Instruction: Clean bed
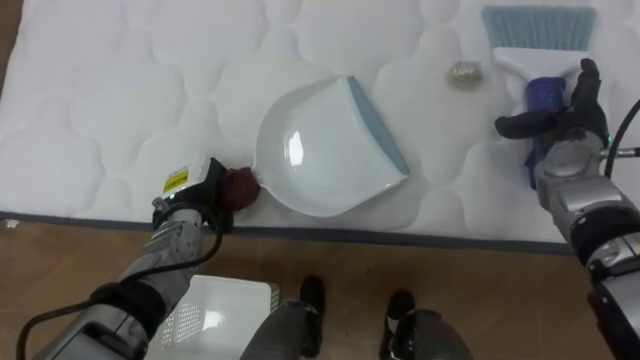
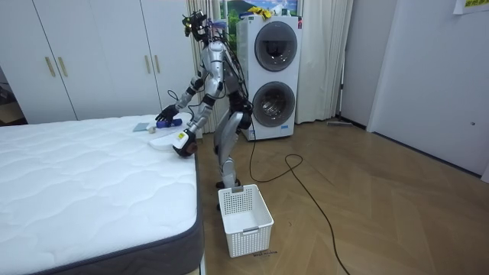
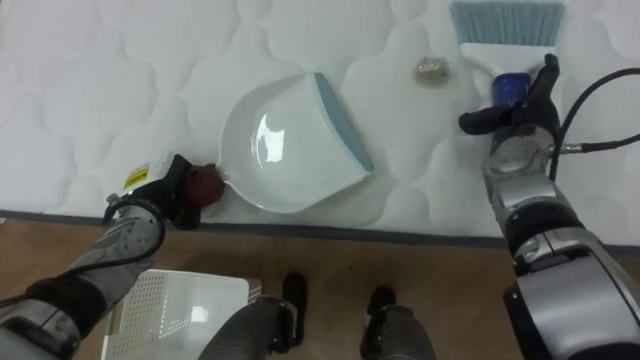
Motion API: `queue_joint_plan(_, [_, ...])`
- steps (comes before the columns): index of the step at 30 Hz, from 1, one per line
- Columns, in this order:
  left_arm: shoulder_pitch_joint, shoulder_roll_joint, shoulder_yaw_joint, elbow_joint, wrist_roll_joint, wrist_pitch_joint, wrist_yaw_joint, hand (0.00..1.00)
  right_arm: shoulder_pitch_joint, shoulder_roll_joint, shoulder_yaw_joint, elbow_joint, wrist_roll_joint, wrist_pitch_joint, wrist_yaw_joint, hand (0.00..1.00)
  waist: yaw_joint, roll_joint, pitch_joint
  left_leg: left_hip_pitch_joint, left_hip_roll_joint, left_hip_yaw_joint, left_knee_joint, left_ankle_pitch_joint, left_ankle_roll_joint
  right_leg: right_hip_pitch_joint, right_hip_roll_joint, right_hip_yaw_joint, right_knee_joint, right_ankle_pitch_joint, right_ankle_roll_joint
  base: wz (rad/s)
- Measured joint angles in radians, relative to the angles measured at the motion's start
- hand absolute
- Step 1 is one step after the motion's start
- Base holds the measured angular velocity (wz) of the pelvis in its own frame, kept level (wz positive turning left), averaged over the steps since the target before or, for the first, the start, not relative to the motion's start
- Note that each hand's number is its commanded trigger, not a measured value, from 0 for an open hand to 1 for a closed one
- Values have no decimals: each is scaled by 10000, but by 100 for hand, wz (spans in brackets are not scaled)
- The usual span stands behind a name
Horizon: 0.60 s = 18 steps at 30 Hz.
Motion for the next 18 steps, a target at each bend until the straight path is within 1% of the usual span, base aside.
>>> queue_joint_plan(7, [4,1,-269,2,-581,84,-3,100,99,-1,391,429,-242,188,42,0,0,46,23,21,-15,-17,-1,-4,4,35,-35,-86,10,-29,-1,0])
queue_joint_plan(15, [0,1,-268,2,-621,97,-8,100,99,-3,391,488,-965,248,11,0,-2,44,25,27,-52,-19,28,-14,13,18,-131,-129,154,-128,-6,2])
queue_joint_plan(17, [-4,2,-258,4,-622,155,-9,100,98,-7,389,497,-964,385,11,0,7,44,25,18,-56,-34,88,-26,14,12,-165,-149,229,-168,-11,5])
queue_joint_plan(18, [-4,2,-258,5,-621,169,-8,100,99,-7,389,501,-964,413,11,83,7,44,25,12,-57,-40,109,-27,13,11,-169,-157,241,-174,-13,0])
